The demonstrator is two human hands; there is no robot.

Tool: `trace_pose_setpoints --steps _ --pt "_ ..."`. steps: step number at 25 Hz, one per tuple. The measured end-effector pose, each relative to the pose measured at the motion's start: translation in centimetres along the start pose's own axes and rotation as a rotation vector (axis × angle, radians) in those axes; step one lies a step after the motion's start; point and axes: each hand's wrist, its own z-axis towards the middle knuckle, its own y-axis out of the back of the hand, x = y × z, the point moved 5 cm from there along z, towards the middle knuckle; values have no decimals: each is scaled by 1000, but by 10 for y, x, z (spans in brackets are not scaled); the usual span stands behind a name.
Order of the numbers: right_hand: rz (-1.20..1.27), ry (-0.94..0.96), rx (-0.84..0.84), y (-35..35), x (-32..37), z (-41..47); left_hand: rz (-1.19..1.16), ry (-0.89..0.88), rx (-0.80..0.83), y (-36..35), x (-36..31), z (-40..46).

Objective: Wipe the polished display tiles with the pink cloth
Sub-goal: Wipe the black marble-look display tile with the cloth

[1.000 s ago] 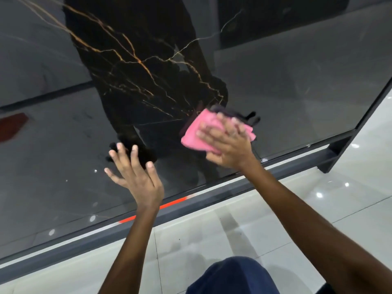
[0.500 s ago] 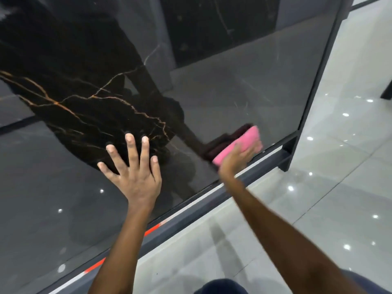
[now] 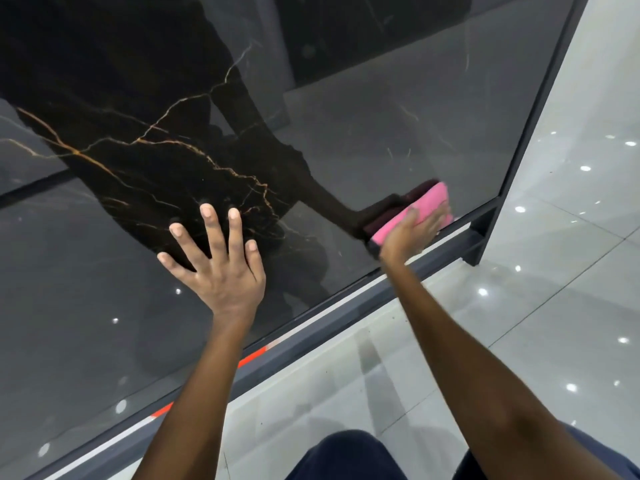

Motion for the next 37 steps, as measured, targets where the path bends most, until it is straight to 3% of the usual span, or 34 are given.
trace_pose_setpoints --steps 2,4,5,8,10,13,15,17,18,21,22,23,24,25,28,29,30,33,34,35,37 --pt "28 -9 -71 2 29 32 3 -7 -30 -1 -4 -1" --pt "-10 124 -116 -12 65 -23 -4 18 -21 -1 -4 7" --pt "-33 302 -67 -20 80 -68 1 11 -11 -1 -5 11" --pt "-252 923 348 -31 83 -188 -51 42 73 6 -6 8" --pt "-339 1106 404 -22 90 -161 -239 124 110 25 -6 16" --pt "-323 926 176 -16 162 -44 -399 180 -22 58 11 88" --pt "-166 665 30 -14 218 5 -292 232 -120 72 31 155" --pt "-87 547 -18 -18 229 -32 -129 283 -95 72 45 187" --pt "-104 671 35 -25 221 -72 -56 285 -79 69 47 188" --pt "-330 1553 375 -37 188 -187 -10 244 -36 64 46 181" --pt "-356 1799 399 -38 196 -179 -28 230 -39 64 47 181" --pt "-322 1902 355 -37 220 -149 -45 223 -50 64 48 183" --pt "-297 1827 275 -35 254 -110 -60 220 -54 63 49 182" --pt "-254 1619 188 -32 291 -67 -68 211 -59 63 47 181" --pt "-59 745 -14 -19 353 -1 -25 212 -65 60 46 180" --pt "-34 698 -26 -24 349 -25 -13 218 -60 60 47 182" --pt "-46 881 23 -33 342 -61 -6 220 -54 61 49 182" --pt "-358 1946 367 -44 282 -160 -41 221 -72 60 48 175" --pt "-419 2112 337 -43 286 -147 -55 223 -74 60 48 176" --pt "-405 2068 271 -42 308 -121 -71 221 -73 60 48 179" --pt "-300 1460 175 -38 370 -57 -68 210 -52 60 49 185"
